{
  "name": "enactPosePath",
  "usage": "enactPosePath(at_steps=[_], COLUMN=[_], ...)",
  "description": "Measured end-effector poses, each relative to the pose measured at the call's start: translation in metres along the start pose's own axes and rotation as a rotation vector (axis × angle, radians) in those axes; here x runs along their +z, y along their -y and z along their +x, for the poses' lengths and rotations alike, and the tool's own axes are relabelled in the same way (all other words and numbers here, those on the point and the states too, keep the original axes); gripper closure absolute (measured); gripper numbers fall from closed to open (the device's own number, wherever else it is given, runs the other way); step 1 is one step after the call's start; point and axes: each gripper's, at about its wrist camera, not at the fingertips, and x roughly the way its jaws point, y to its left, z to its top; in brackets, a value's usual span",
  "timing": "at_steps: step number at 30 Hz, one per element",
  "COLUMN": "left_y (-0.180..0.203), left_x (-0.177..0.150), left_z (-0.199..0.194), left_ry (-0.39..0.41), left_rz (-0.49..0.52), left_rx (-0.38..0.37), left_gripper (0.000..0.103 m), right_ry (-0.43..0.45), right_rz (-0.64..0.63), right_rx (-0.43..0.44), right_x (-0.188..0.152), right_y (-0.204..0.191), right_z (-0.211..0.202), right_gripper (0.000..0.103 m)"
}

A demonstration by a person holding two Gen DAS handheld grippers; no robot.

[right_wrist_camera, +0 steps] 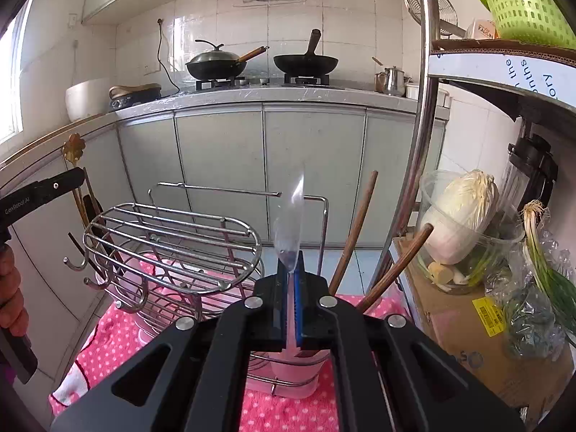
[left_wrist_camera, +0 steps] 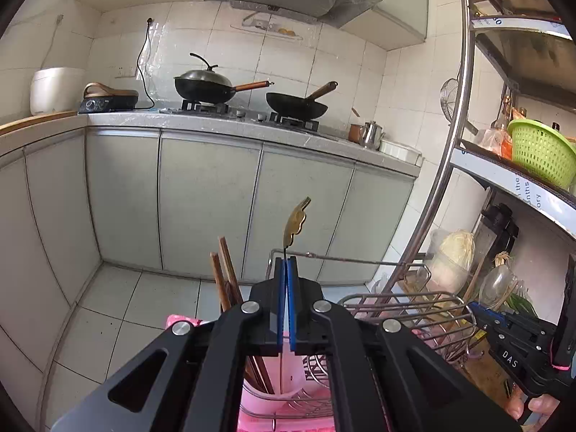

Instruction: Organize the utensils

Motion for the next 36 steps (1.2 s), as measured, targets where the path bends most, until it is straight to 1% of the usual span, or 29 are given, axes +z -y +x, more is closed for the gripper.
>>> enactPosePath(at_steps=[5,11,13,14,15,17,20,23,24,25,26,28,31,36], left_y=[0.004,0.006,0.005,0.003,0.002,0.001,0.002,0.002,0.001,0.001,0.000,0.001,0.001,0.003], left_x=[-0.014,-0.025,-0.027,-0.028,-0.028,-0.028,-0.026,-0.022,-0.022,-0.021,-0.021,-0.021,-0.023,-0.029], left_z=[0.005,0.012,0.012,0.011,0.009,0.003,-0.005,-0.014,-0.017,-0.020,-0.023,-0.028,-0.035,-0.044], left_ry=[-0.056,-0.125,-0.138,-0.141,-0.136,-0.114,-0.097,-0.079,-0.072,-0.067,-0.062,-0.057,-0.047,-0.047], left_rz=[0.006,0.005,-0.013,-0.024,-0.034,-0.040,-0.029,-0.036,-0.040,-0.044,-0.047,-0.047,-0.046,-0.053], left_rx=[-0.017,-0.013,-0.016,-0.018,-0.022,-0.025,-0.022,-0.024,-0.026,-0.027,-0.031,-0.034,-0.043,-0.059], left_gripper=[0.102,0.099,0.095,0.089,0.081,0.074,0.065,0.062,0.061,0.061,0.060,0.060,0.060,0.060], right_ry=[-0.045,-0.105,-0.115,-0.118,-0.119,-0.125,-0.143,-0.161,-0.173,-0.183,-0.195,-0.214,-0.229,-0.211], right_rz=[-0.011,-0.016,-0.018,-0.019,-0.019,-0.024,-0.021,-0.020,-0.021,-0.024,-0.030,-0.054,-0.088,-0.066], right_rx=[0.009,0.037,0.041,0.048,0.053,0.047,0.053,0.062,0.070,0.079,0.098,0.114,0.103,0.110], right_x=[-0.006,-0.013,-0.013,-0.013,-0.013,-0.013,-0.013,-0.011,-0.010,-0.010,-0.010,-0.011,-0.014,-0.022], right_y=[-0.005,-0.007,-0.008,-0.008,-0.008,-0.010,-0.009,-0.008,-0.008,-0.008,-0.009,-0.013,-0.018,-0.018], right_z=[0.003,0.007,0.005,0.004,0.003,0.000,-0.003,-0.004,-0.003,-0.004,-0.005,-0.008,-0.013,-0.026], right_gripper=[0.100,0.099,0.097,0.095,0.093,0.088,0.085,0.083,0.077,0.067,0.059,0.057,0.057,0.057])
